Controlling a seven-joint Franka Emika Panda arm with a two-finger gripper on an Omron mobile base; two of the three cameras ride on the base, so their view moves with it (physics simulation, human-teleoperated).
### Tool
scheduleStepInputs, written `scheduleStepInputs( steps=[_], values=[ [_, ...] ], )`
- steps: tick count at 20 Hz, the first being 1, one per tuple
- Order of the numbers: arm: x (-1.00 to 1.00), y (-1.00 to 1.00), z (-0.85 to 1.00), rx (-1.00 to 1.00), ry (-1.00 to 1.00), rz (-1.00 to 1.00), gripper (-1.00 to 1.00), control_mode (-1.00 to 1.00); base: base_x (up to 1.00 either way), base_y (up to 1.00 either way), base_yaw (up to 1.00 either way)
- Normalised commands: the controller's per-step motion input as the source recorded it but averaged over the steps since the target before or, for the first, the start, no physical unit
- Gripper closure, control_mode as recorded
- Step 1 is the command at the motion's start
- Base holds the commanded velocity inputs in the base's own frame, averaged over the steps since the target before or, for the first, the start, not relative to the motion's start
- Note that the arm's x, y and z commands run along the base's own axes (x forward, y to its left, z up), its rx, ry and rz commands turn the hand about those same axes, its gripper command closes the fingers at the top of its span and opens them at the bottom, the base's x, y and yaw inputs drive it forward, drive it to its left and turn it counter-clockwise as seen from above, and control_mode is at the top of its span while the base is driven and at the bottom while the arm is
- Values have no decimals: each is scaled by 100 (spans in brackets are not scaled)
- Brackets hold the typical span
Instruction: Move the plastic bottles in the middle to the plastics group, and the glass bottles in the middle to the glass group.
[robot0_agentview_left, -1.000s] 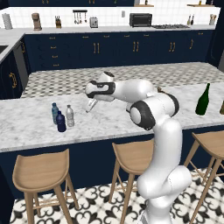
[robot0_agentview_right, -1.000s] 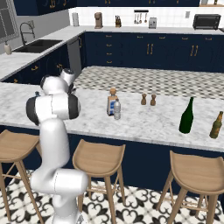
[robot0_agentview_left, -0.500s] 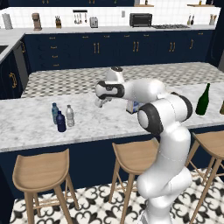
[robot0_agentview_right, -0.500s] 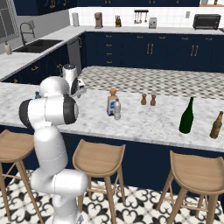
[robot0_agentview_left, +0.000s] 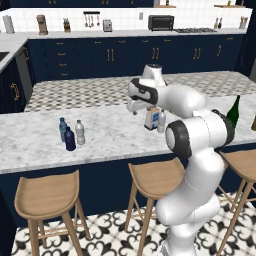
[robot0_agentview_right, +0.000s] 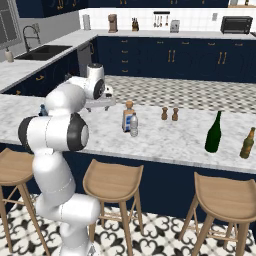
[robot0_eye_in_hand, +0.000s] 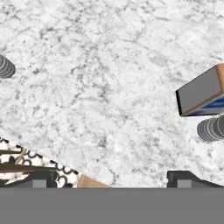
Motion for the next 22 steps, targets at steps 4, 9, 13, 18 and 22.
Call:
scheduleStepInputs(
  steps=[4,9,13,18,22],
  values=[
    [-20,-100,-15,0,0,-32,-100,-100,0,0,0],
    [2,-100,-41,9,-6,-31,-100,-100,0,0,0],
    [-8,-80,17,8,-3,-20,-100,-100,0,0,0],
    [3,-5,-10,4,-19,3,-100,-100,0,0,0],
    [28,-1,0,-9,-9,11,-100,-100,0,0,0]
  ],
)
